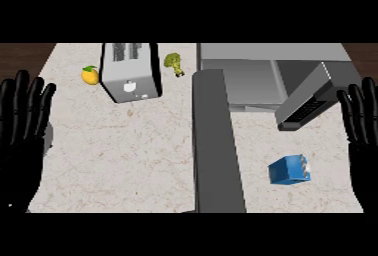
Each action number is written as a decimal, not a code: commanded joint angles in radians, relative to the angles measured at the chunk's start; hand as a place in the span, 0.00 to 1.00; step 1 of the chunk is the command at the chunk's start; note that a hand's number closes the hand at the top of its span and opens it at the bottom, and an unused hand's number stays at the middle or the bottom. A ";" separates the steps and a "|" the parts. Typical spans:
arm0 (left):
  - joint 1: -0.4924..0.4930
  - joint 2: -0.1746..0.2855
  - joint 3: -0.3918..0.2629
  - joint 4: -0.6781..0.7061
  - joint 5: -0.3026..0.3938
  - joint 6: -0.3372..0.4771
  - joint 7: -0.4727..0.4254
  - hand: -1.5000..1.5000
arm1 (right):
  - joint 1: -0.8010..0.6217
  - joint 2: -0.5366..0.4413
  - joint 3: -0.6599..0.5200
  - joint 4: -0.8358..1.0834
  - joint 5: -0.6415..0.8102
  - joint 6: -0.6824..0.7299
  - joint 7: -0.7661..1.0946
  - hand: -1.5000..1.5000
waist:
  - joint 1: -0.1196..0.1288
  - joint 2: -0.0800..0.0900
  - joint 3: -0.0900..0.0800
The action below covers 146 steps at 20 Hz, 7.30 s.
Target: Pick up the milk, place it into the microwave and close the microwave
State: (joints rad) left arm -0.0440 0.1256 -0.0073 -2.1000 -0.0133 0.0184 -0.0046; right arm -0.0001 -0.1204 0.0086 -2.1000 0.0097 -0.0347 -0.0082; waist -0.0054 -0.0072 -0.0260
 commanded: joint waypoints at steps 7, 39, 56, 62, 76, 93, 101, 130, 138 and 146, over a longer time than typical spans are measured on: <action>0.101 -0.122 -0.047 0.041 0.045 0.132 0.020 0.00 | 0.197 -0.128 0.014 -0.230 -0.287 0.282 0.068 0.00 | -0.011 0.002 0.025; 0.945 -0.075 -0.147 -0.220 0.165 -0.151 -0.463 0.00 | 0.447 0.075 -0.046 -0.095 0.096 0.470 -0.260 0.00 | 0.020 0.004 0.026; 1.044 -0.043 0.026 -0.222 0.310 -0.298 -0.544 0.00 | 0.180 0.056 -0.155 0.363 0.267 0.320 -0.428 0.00 | 0.020 0.006 0.026; 1.014 -0.076 0.027 -0.165 0.270 -0.303 -0.556 0.00 | 0.096 -0.039 -0.242 0.566 0.257 0.338 -0.539 0.00 | 0.016 0.007 0.027; 1.134 -0.124 0.065 -0.168 0.280 -0.421 -0.642 0.00 | -0.032 -0.035 -0.168 1.003 0.409 0.237 -0.776 0.00 | 0.030 0.006 0.027; 1.104 -0.098 0.151 -0.109 0.334 -0.502 -0.662 0.00 | -0.237 -0.118 -0.220 1.460 0.560 -0.065 -1.010 1.00 | 0.030 0.008 0.027; 1.134 -0.125 0.093 -0.181 0.319 -0.494 -0.615 0.00 | -0.434 -0.082 -0.331 1.714 0.530 -0.239 -1.014 1.00 | 0.061 0.019 0.031; 1.004 -0.125 0.197 -0.067 0.371 -0.508 -0.523 0.00 | -0.708 0.007 -0.253 1.459 0.451 -0.083 -0.689 1.00 | 0.019 0.007 0.026; 0.908 -0.086 0.293 -0.002 0.419 -0.535 -0.488 0.00 | -0.920 -0.003 -0.277 1.706 0.516 -0.258 -0.603 1.00 | 0.050 0.022 0.027; 0.834 -0.057 0.287 0.007 0.425 -0.517 -0.431 0.00 | -0.976 -0.070 -0.361 1.836 0.502 -0.446 -0.562 1.00 | 0.092 0.050 0.029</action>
State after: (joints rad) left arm 0.8240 0.0491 0.2755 -2.1063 0.4081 -0.5013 -0.4563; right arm -0.9500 -0.1704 -0.3070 -0.3100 0.5286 -0.3890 -0.6022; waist 0.0674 0.0300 0.0022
